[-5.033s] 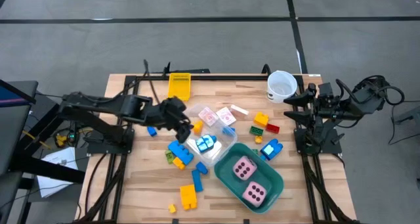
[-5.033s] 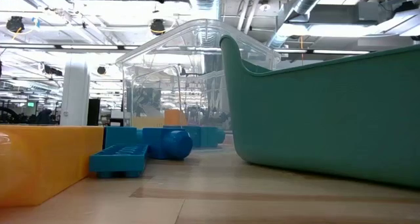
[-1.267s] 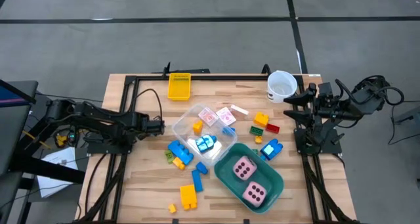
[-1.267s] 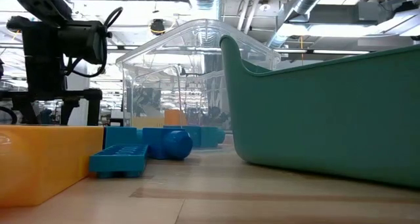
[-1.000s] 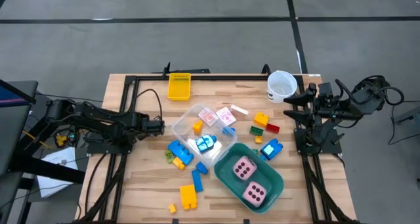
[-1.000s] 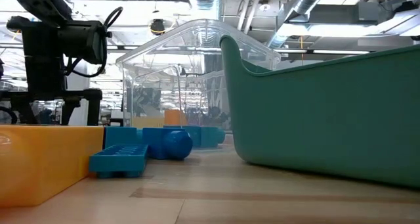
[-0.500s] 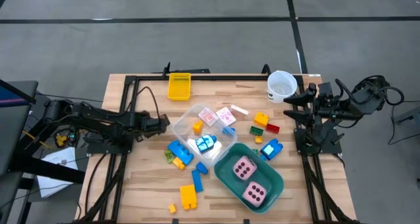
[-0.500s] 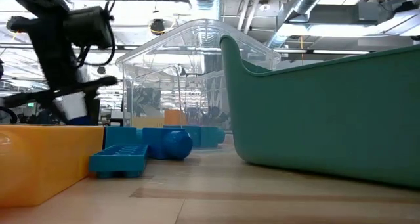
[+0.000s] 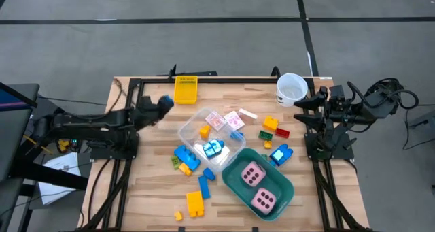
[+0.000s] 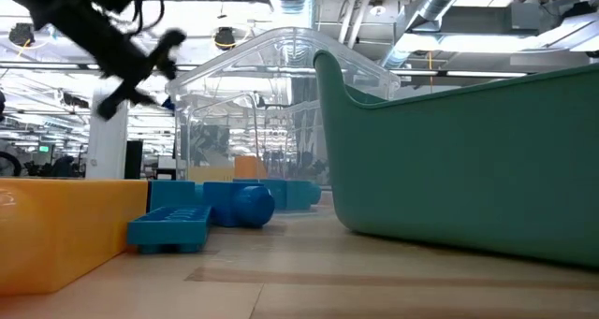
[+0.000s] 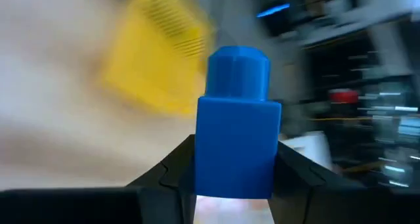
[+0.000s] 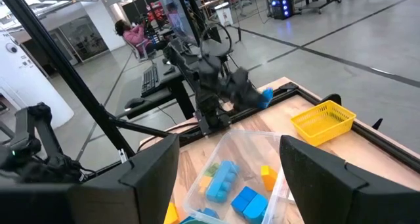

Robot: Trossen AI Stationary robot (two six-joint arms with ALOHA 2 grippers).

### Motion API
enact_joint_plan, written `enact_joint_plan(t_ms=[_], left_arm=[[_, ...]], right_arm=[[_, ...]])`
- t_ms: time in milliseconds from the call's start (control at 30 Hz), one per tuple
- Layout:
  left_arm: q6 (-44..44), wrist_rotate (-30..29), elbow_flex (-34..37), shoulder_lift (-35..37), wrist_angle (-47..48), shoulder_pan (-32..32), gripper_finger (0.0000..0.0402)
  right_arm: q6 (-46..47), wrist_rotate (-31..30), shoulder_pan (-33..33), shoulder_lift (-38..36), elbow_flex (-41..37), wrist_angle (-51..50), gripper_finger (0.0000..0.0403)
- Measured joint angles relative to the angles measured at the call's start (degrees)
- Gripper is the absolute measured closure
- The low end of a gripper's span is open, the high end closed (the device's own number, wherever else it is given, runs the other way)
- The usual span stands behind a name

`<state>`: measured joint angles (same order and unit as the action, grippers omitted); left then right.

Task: Pick & Place Toys
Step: Put the blue game piece into the transparent bin

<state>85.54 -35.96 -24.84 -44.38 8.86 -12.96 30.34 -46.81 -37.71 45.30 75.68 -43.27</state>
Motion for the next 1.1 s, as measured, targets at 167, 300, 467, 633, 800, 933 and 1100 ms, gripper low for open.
enact_joint_plan(t_ms=[167,300,467,633,800,933,1100], left_arm=[[-15.6,3.3,0.0,0.2,-24.0,-3.3,0.0273],[-21.8,6.3,-0.6,-1.9,-37.6,-3.8,0.0273],[-25.7,10.3,-6.5,-6.6,-38.2,-3.8,0.0273],[-33.5,17.1,-15.9,-13.6,-37.1,-3.8,0.0273],[-39.3,24.0,-27.5,-21.1,-26.9,-3.0,0.0273],[-43.0,27.7,-37.4,-27.1,-19.3,-1.3,0.0273],[-48.5,29.0,-48.7,-34.3,-13.2,1.1,0.0273]], right_arm=[[-0.5,0.0,0.0,-0.1,0.0,0.0,0.0148],[-0.8,0.0,0.0,-0.1,0.0,0.0,0.0148],[-1.4,0.0,0.0,-0.1,0.0,0.0,0.0148],[-1.8,0.0,0.0,-0.1,0.0,0.0,0.0148],[-1.8,0.0,0.0,-0.1,0.0,0.0,0.0148],[-1.8,0.0,0.0,-0.1,0.0,0.0,0.0148],[-1.9,0.0,0.0,-0.1,0.0,0.0,0.0148]])
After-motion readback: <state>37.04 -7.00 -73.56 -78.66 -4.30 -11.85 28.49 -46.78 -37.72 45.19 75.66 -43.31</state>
